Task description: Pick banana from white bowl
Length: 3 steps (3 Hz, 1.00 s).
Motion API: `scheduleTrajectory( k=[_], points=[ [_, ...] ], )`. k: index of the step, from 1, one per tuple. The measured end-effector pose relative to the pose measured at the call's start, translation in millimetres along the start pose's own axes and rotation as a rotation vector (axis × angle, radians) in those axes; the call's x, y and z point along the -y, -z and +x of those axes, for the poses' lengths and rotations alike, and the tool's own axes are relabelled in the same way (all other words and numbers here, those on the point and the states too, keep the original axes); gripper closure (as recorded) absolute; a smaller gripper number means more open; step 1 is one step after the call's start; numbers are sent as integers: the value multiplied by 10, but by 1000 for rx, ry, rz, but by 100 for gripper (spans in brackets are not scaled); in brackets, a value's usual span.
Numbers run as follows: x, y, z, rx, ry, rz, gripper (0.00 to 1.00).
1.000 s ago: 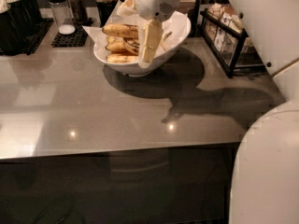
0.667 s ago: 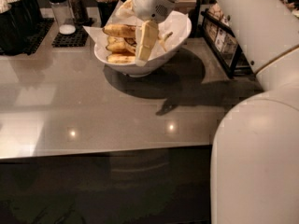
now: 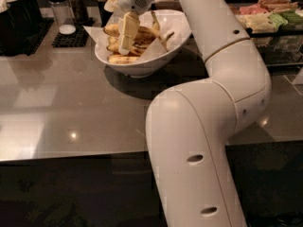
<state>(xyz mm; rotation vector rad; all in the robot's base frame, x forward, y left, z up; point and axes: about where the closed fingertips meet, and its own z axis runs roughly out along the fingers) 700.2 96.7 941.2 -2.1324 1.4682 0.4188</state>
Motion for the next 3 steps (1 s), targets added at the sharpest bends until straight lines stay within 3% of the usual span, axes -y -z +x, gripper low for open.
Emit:
scheduleTrajectory(
  k=[1, 3],
  points=[
    [270, 153, -97, 26, 13, 113, 0],
    [346, -113, 101, 30, -26, 104, 0]
  ],
)
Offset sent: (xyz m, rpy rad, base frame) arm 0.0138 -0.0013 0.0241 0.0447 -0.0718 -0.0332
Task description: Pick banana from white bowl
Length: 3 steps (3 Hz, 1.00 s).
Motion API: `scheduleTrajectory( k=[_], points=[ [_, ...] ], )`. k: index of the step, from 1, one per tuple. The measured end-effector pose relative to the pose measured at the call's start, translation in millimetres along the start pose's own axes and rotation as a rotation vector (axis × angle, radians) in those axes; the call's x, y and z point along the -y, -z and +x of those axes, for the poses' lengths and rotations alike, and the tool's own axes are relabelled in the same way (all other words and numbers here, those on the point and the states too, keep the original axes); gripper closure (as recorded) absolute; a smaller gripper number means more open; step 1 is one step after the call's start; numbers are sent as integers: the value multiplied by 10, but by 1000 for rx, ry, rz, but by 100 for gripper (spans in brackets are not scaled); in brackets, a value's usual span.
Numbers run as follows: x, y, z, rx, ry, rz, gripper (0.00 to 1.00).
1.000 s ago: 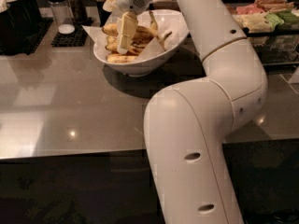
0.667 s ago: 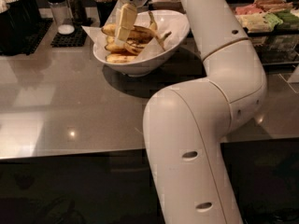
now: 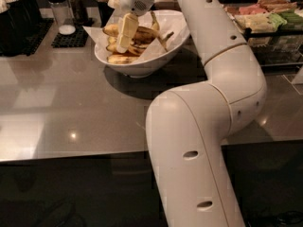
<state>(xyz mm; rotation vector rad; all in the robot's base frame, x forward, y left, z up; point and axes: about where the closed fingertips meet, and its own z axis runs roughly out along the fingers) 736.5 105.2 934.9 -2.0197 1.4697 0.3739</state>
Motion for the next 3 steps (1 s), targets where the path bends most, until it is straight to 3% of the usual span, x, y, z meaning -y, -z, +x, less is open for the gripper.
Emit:
scheduleTrajectory(
  k=[1, 2, 3],
  points=[
    [-65, -132, 171, -8, -35, -30, 0],
    [-42, -169, 162, -5, -35, -25, 18],
    [-42, -169, 162, -5, -35, -25, 42]
  ],
)
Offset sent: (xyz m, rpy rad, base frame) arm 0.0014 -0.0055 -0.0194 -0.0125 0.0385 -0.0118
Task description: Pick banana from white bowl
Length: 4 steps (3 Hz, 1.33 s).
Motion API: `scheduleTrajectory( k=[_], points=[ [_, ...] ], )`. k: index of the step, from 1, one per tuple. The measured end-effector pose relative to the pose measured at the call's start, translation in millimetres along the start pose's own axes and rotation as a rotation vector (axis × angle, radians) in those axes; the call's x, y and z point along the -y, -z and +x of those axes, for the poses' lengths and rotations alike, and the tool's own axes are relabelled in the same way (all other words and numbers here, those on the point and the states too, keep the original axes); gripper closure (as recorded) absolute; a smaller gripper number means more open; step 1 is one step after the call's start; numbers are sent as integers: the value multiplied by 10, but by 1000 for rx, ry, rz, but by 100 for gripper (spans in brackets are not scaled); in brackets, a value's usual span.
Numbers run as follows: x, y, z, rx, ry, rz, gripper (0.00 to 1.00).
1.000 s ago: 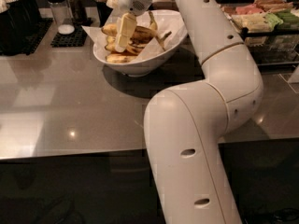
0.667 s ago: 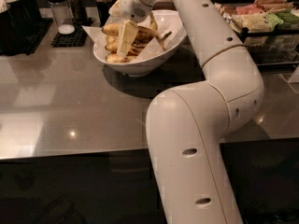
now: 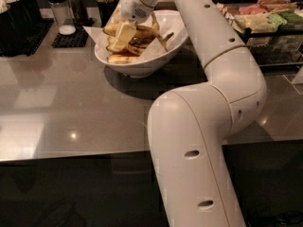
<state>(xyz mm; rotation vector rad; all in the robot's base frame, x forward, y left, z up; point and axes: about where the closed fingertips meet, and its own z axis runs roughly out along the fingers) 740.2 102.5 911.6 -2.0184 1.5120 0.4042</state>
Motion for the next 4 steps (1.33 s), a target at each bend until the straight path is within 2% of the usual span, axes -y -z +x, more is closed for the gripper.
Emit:
scheduleTrajectory(
  k=[2, 3, 4],
  points=[
    [0, 0, 0, 0, 0, 0, 88],
    [4, 186, -29, -30, -8, 36, 100],
    [-129, 516, -108, -104, -17, 61, 100]
  ],
)
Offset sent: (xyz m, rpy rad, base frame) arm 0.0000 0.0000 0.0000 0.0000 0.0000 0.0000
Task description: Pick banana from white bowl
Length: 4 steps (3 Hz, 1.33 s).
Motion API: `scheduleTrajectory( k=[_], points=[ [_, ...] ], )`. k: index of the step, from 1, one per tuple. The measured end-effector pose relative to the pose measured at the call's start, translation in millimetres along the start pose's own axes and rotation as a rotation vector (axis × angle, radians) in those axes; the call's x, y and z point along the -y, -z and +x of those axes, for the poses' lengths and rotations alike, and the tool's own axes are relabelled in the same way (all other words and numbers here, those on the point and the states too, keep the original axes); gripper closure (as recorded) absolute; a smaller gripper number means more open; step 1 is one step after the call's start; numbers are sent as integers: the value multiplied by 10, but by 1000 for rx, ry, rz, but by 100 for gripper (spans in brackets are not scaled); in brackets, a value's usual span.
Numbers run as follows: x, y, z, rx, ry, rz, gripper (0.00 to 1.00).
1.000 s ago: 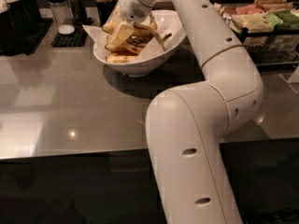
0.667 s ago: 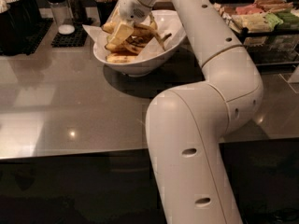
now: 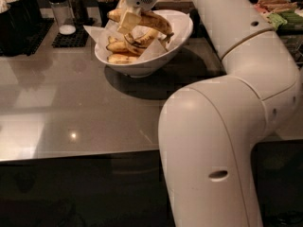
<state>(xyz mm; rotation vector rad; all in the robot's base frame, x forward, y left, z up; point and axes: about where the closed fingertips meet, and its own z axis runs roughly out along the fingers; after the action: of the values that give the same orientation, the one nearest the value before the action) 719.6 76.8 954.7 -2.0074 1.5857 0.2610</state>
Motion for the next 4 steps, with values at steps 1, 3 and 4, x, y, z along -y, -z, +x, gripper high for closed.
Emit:
scheduleTrajectory(
  k=[1, 3, 4],
  points=[
    [-177, 358, -83, -17, 10, 19, 100],
    [-618, 991, -242, 56, -32, 140, 100],
    [-962, 1364, -313, 42, -88, 250, 100]
  ],
)
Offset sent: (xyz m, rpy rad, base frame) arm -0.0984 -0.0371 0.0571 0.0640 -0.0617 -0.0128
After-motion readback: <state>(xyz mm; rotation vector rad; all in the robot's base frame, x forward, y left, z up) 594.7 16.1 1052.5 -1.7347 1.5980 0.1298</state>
